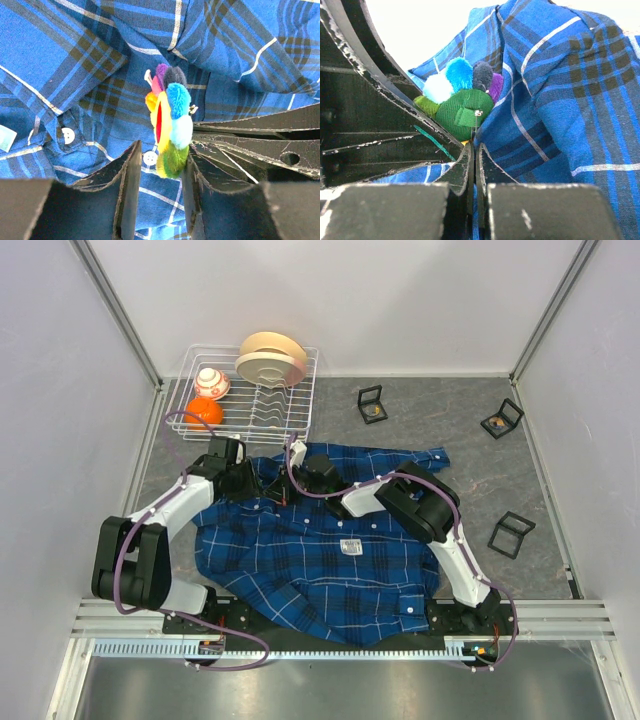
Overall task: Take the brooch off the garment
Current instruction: Adjust the brooch on the flattened clothing.
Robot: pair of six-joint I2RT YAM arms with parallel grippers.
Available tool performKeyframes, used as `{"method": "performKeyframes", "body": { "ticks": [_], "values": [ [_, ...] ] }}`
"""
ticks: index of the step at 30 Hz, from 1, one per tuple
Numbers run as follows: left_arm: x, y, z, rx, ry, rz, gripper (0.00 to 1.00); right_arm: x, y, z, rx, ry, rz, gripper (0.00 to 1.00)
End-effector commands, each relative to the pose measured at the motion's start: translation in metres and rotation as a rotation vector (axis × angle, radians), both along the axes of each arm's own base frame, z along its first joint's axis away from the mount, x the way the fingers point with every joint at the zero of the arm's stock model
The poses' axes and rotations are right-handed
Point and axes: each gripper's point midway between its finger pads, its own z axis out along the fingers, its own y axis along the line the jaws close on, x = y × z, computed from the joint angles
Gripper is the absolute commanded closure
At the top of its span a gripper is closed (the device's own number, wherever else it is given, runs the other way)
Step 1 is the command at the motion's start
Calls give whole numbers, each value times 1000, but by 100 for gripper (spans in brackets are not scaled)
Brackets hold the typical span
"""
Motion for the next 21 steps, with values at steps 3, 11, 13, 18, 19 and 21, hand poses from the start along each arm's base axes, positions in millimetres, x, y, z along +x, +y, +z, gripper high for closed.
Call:
{"method": "performKeyframes", "body": {
  "ticks": [3,11,13,18,19,21],
  "values": [
    [23,2,13,-33,-118,72,60,0,6,20,75,-35,22,100],
    [29,-3,9,-71,-125,76,58,-3,8,21,83,-38,41,100],
    [27,-3,10,-79,-125,77,57,-4,8,20,82,-35,43,100],
    [20,0,14,-94,-130,94,51,-4,9,20,84,-34,44,100],
    [20,0,16,-96,-134,99,51,-2,8,20,83,-34,40,100],
    [22,2,18,-98,-141,111,50,-4,9,20,84,-34,46,100]
  ]
}}
